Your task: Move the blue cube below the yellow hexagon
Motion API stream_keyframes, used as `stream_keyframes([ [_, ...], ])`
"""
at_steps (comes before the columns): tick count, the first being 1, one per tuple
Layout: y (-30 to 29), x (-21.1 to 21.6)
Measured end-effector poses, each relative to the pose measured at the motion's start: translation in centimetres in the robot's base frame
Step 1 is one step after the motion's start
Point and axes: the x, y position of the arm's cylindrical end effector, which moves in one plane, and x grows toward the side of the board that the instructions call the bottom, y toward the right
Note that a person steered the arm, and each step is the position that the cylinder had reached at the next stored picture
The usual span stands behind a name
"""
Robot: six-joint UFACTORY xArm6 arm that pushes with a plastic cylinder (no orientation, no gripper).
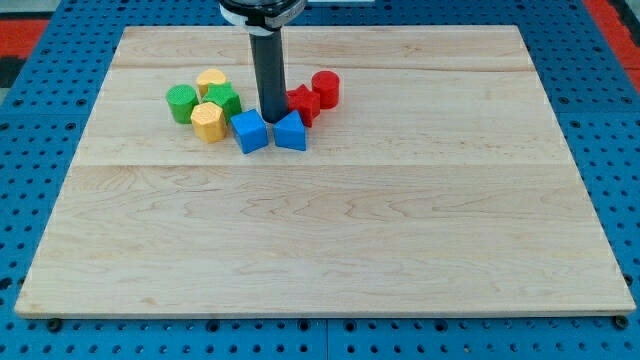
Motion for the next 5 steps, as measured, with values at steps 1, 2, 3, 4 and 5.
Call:
stream_keyframes([
  [1, 0.0, 0.0],
  [2, 0.0, 0.2],
  [3, -1.5, 3.4],
  [4, -1.9, 3.3],
  [5, -4.9, 3.7],
])
